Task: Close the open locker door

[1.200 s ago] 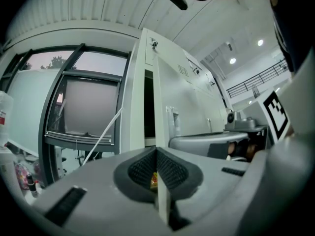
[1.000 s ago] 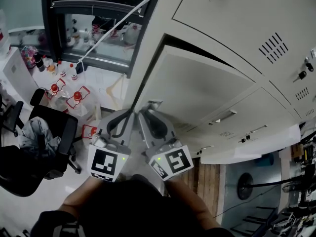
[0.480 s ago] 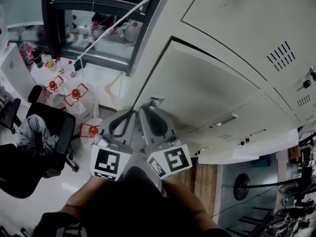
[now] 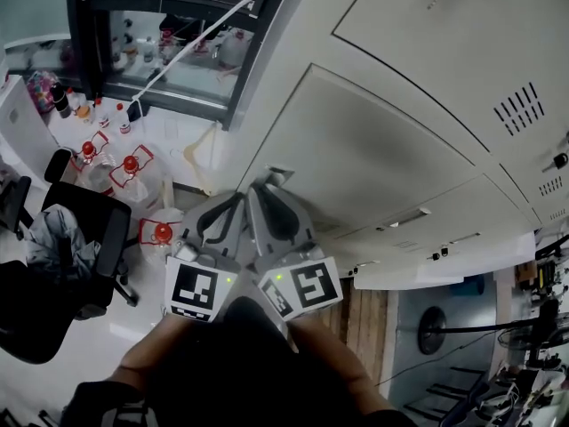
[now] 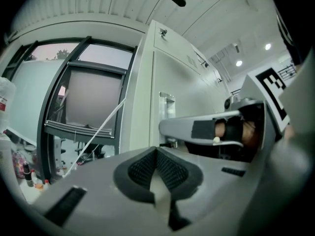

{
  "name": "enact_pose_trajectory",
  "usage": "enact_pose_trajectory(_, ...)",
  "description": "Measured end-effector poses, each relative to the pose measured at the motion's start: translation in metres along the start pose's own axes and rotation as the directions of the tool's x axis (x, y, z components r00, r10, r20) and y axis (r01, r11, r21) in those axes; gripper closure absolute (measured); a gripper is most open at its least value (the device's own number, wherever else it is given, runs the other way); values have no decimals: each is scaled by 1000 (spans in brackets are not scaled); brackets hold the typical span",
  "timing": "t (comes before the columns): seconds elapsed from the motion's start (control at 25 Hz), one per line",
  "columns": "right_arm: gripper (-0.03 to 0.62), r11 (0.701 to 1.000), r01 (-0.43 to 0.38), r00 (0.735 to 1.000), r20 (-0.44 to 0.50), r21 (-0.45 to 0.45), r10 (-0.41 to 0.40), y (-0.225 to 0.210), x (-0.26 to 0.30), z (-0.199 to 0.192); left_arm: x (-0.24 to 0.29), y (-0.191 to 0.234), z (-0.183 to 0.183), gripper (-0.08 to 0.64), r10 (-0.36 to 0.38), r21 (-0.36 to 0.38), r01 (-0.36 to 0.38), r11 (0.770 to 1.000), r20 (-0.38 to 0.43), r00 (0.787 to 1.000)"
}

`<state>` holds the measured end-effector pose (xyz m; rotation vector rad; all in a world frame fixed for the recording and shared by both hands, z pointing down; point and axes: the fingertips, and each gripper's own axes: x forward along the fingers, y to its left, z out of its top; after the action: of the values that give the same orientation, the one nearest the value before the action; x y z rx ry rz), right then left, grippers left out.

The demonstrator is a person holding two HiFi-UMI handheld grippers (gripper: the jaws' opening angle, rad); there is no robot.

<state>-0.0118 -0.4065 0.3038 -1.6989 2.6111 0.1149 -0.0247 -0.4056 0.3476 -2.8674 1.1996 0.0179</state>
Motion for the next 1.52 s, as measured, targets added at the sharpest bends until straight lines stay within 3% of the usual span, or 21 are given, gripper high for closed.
enact_pose_trajectory(0.4, 552, 1000, 23, 1000, -21, 14, -23, -4, 6, -1, 11, 0, -3, 561, -6, 10, 6, 1000, -6, 1000)
enact_pose_trajectory(0.6, 552, 1000, 25, 999, -29, 17, -25, -3, 6, -1, 10, 1, -3, 561, -8, -50, 8, 999, -5, 1000)
enact_pose_trajectory(0.76, 552, 999, 32, 997, -64, -12, -33, 0, 6, 0, 10, 1, -3, 561, -2, -48, 1, 999, -16, 1000)
enact_pose_trajectory(0.92, 552, 995, 95, 994, -57, -37, -97, -8, -8, 3, 11, 1, -4, 561, -2, 22, 3, 1000, -9, 1000)
enact_pose_trajectory(1.24, 575, 978, 194, 981, 13, -69, -194, -26, -51, 14, 5, 2, 5, 561, 26, 8, -26, 1000, -11, 1000)
enact_pose_trajectory(1.52, 575, 958, 276, 961, 55, -79, -272, -47, -106, 23, -24, -31, 33, 561, 53, 41, -53, 998, 19, 998)
